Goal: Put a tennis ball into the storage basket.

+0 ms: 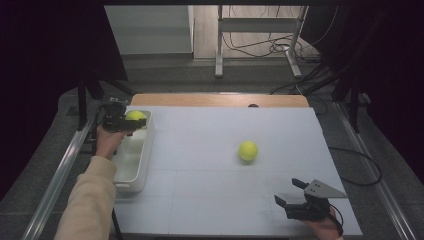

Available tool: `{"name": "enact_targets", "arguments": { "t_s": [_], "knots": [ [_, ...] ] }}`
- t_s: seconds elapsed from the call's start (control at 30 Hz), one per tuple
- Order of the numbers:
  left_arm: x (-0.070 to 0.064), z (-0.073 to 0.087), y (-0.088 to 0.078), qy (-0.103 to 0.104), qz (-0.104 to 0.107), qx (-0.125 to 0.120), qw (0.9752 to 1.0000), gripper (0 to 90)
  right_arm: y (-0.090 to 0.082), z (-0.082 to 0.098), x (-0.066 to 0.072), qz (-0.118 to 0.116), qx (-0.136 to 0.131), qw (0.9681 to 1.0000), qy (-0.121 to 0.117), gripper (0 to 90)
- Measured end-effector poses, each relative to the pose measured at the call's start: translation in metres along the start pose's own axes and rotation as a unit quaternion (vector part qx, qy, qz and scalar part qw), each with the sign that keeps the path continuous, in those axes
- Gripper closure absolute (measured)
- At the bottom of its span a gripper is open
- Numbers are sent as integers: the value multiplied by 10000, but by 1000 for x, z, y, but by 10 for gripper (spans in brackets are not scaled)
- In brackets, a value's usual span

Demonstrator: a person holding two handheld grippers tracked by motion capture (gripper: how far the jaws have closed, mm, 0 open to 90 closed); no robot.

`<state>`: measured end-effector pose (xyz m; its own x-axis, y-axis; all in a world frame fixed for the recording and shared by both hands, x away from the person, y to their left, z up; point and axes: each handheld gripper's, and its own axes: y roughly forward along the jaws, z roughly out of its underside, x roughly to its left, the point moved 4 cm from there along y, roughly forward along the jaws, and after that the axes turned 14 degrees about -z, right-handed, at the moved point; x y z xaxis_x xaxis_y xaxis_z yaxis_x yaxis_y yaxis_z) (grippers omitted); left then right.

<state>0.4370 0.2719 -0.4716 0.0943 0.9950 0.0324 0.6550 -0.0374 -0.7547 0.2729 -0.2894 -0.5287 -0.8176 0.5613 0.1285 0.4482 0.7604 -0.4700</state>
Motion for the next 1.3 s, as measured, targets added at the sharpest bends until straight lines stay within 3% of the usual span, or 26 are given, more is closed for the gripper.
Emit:
{"name": "enact_targets", "arguments": {
  "t_s": [0.27, 0.3, 0.33, 0.47, 0.6, 0.8, 1.3],
  "knots": [
    [1, -1, -1, -30, -85, -68, 9999, 256, 0, 0, 0, 2, 3, 10000, -10, 112],
    [2, -3, -2, -148, -304, -141, 9993, 181, 0, 0, 0, 1, 3, 10000, -9, 112],
    [3, -4, -2, -246, -366, -180, 9989, 64, 0, 0, 0, 3, 2, 10000, -7, 112],
    [2, -5, -9, -207, -193, -310, 9991, 66, 0, 0, 0, -4, -5, 10000, -8, 112],
    [-3, -5, -15, -217, 215, -385, 9988, 73, 0, 0, 0, 6, 2, 10000, -14, 112],
    [-11, -4, -25, -97, 355, -593, 9976, 75, 0, 0, 0, 0, -4, 10000, -5, 112],
    [-45, 4, -59, 195, 933, -1117, 9892, 80, 0, 0, 0, 5, -3, 10000, -5, 112]
  ]
}}
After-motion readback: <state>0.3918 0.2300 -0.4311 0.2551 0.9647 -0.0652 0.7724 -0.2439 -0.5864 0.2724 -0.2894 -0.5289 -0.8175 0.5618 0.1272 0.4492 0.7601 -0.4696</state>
